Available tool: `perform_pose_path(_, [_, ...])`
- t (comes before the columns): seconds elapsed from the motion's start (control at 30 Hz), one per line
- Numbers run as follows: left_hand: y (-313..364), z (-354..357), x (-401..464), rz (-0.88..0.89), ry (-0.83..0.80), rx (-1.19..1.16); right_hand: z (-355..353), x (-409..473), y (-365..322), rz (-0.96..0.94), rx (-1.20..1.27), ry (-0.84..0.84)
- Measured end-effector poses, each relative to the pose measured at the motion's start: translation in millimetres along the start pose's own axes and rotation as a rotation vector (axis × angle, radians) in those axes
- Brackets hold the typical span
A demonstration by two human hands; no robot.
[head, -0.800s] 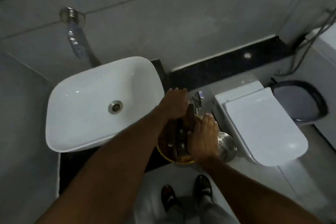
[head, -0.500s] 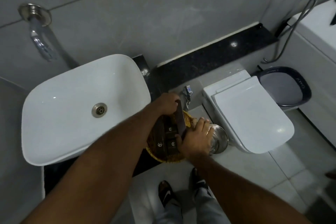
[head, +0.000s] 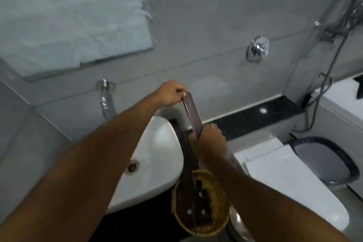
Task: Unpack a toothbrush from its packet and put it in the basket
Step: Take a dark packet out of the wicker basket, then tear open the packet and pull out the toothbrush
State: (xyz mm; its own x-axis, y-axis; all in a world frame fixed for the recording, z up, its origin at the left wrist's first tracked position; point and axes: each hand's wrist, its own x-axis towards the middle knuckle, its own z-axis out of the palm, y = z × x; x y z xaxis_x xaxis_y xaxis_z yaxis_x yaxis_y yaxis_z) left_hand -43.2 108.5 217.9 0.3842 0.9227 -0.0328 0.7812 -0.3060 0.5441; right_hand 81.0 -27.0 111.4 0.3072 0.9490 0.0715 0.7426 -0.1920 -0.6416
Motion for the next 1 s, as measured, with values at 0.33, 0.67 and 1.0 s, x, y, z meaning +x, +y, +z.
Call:
perform_pose_path(0.33, [53.1,-240.8,-52.3,-0.079,0.320,0.054,-59.0,61.6,-175.4,-0.399,0.126,0.135])
perform_pose_path(0.67, [84.4,-306.9,-94.5,-0.139,0.342,0.218,-69.7,70.0,-224.6,-0.552,0.204,0.241])
perform_pose_path(1.0, [97.9,-302.4,-102.0,-0.124,0.408,0.329,-73.5,69.6,-224.4,-0.590,0.197,0.228])
